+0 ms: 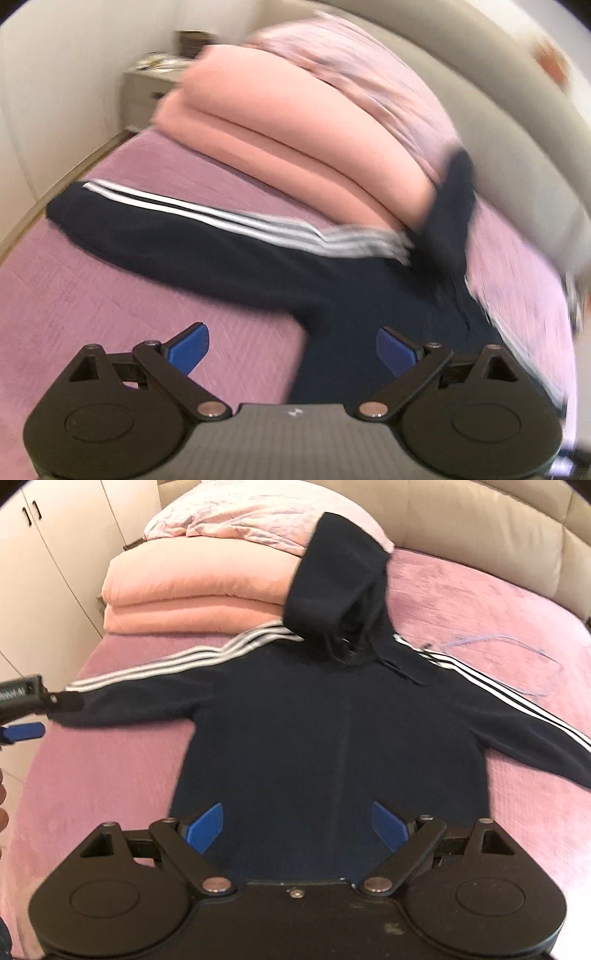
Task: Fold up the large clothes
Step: 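Move the left tool to the striped sleeve cuff and grasp it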
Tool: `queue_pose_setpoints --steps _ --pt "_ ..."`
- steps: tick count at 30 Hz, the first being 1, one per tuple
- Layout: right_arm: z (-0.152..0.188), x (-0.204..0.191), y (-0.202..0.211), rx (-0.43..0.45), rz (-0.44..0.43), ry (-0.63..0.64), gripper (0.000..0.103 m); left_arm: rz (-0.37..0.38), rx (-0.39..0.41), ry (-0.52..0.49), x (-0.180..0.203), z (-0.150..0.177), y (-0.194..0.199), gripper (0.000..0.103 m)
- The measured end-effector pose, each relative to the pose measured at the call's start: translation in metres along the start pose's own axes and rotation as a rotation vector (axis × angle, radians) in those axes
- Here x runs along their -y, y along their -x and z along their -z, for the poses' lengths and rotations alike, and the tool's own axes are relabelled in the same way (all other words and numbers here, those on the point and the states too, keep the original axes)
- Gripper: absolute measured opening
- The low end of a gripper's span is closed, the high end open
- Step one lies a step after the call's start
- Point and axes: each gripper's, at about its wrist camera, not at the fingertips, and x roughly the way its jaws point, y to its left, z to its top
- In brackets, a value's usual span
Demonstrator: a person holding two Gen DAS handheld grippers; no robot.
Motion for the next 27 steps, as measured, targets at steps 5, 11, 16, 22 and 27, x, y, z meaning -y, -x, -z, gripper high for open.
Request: queue_pose_setpoints --steps 5,11,16,22,27 --pt "-0.018 -0.016 -0.078 0.001 -0.07 -0.009 0.103 -0.138 -0.055 0.099 -0.087 -0.036 -0.072 0.096" --pt "-0.023 -0.017 -0.164 -0.101 -0.024 -0.056 0.102 -0.244 -0.13 0.189 -0.173 -0.06 -0.141 0.094" --pt "-0.013 -0.019 -0.208 -0.153 0.015 -0.037 0.102 -0.224 -0.117 0.289 -0.218 -0.067 -0.175 0.092" --pt "0.004 -0.026 -0.232 -0.13 0.071 0.03 0.103 -0.22 0.014 0.336 -0.236 -0.081 -0.185 0.095" --pt "0.006 -0.028 -0.233 -0.109 0.101 0.005 0.103 -0.41 0.083 0.256 -0.224 -0.096 -0.2 0.028"
